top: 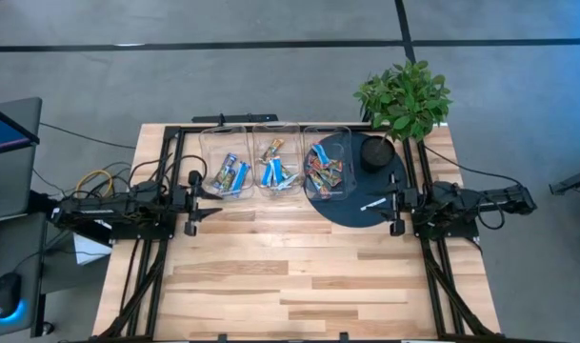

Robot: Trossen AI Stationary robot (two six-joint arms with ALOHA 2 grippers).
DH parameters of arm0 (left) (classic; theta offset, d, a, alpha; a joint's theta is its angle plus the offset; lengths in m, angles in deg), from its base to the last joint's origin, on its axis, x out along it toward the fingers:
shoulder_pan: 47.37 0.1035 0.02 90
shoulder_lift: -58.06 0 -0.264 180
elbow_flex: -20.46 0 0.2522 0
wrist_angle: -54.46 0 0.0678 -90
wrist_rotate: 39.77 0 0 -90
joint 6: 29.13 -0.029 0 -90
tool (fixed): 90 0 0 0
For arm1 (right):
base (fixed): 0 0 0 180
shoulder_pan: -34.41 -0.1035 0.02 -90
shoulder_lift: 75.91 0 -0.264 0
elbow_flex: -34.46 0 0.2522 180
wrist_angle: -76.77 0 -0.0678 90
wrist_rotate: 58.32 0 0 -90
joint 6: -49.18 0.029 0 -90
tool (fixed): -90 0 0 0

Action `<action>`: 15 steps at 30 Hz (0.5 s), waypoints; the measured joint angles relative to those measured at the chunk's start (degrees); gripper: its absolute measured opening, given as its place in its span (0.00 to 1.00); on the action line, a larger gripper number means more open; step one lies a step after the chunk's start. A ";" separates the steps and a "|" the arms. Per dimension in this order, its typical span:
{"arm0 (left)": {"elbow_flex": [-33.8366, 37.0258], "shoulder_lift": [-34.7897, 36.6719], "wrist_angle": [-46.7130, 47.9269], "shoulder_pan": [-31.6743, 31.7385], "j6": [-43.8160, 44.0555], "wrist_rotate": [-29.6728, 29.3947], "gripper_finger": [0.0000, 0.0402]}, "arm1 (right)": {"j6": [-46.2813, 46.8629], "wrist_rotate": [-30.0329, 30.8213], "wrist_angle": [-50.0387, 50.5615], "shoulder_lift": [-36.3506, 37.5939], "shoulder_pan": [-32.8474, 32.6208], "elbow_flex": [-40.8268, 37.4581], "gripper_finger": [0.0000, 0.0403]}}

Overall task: Pick and place Granola Bars by type
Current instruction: Return to Home Position

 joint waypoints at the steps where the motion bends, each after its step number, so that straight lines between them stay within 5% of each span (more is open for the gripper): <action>1: 0.00 0.00 0.04 0.00 -0.40 -0.23 0.35 | -0.02 0.00 0.00 0.00 0.00 0.00 0.44; 15: 0.02 0.00 0.06 0.00 -0.21 -0.35 0.35 | -0.02 0.01 0.00 0.00 0.00 0.00 0.44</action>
